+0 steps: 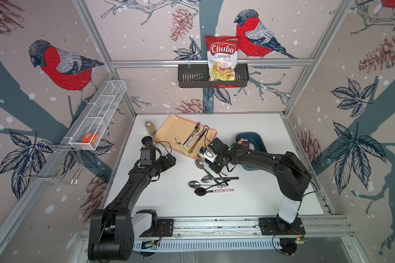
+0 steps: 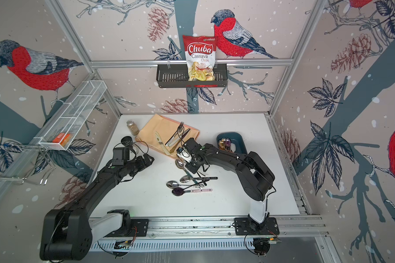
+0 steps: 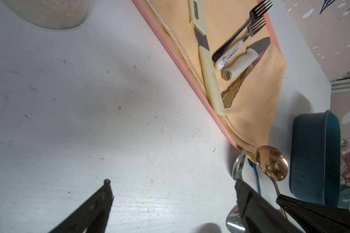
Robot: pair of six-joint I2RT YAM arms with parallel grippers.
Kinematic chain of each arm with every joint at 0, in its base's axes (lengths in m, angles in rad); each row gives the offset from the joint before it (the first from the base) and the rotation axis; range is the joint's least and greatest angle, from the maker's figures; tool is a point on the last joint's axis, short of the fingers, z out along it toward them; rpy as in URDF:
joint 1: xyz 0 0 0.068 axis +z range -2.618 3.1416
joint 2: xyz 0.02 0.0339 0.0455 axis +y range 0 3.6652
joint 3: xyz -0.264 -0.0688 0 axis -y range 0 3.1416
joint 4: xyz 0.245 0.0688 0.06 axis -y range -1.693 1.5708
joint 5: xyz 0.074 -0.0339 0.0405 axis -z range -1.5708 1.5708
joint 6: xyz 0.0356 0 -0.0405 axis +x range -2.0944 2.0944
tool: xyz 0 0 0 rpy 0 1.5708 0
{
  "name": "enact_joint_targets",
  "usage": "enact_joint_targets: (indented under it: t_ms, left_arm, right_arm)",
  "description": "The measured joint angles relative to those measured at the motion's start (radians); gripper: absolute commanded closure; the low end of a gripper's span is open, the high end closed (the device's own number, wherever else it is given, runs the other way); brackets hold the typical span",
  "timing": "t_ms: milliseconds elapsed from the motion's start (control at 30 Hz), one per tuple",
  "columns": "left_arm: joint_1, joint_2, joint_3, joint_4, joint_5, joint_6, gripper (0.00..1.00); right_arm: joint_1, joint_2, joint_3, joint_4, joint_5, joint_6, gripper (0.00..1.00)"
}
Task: Put the spoon into the storage box
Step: Pick up the spoon from the center of the board, then place the spoon in the storage box.
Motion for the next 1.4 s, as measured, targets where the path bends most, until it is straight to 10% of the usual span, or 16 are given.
enact_joint_targets:
  t_ms: [1400]
  left_arm:
    - [-0.351,0.285,0.308,0.007,-0.139,0.043,0.04]
  right_arm:
    - [-0.508,-0.196,-0.093,-0.158,0.368,0.181,1.0]
